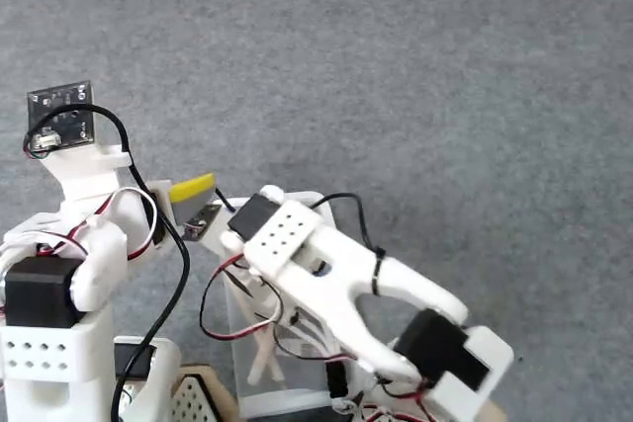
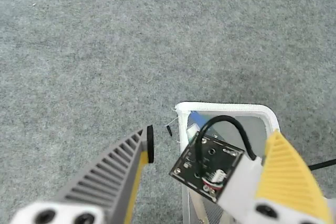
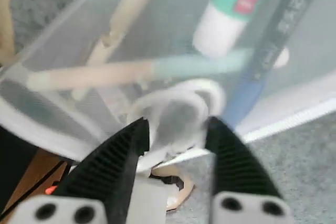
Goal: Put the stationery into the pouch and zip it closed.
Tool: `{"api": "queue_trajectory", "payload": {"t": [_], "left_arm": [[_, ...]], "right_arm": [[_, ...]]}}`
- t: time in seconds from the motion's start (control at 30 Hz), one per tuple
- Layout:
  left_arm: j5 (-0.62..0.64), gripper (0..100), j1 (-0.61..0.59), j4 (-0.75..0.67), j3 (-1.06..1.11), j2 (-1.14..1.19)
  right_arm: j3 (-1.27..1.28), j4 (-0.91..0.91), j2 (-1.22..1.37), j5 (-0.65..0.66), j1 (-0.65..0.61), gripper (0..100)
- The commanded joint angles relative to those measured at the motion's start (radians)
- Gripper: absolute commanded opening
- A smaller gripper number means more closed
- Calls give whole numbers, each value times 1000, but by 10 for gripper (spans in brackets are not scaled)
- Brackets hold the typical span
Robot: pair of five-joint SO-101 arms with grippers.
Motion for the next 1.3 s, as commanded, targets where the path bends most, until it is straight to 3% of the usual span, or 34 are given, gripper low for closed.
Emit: {"api": "queue_trajectory", "payload": {"t": [0.0, 0.17, 0.4, 0.63, 0.77, 1.0, 1.27], "left_arm": [[-9, 339, -12, -21, -12, -14], [-11, 339, -12, -20, -13, -14], [-11, 339, -12, -20, -13, -14], [-12, 339, -12, -20, -12, -15], [-12, 339, -12, -20, -5, -15], [-9, 339, -12, -20, -5, -15], [-9, 339, -12, -20, -4, -15]], "right_arm": [[-21, -34, 71, 12, -5, 112], [-21, -87, 183, 12, 83, 133], [-22, -137, 200, 6, 138, 10], [-84, -114, 183, 6, 215, 11], [-222, 21, 51, 18, 287, 11], [-542, 170, -286, 219, 529, 11], [-665, 213, -403, 250, 595, 11]]}}
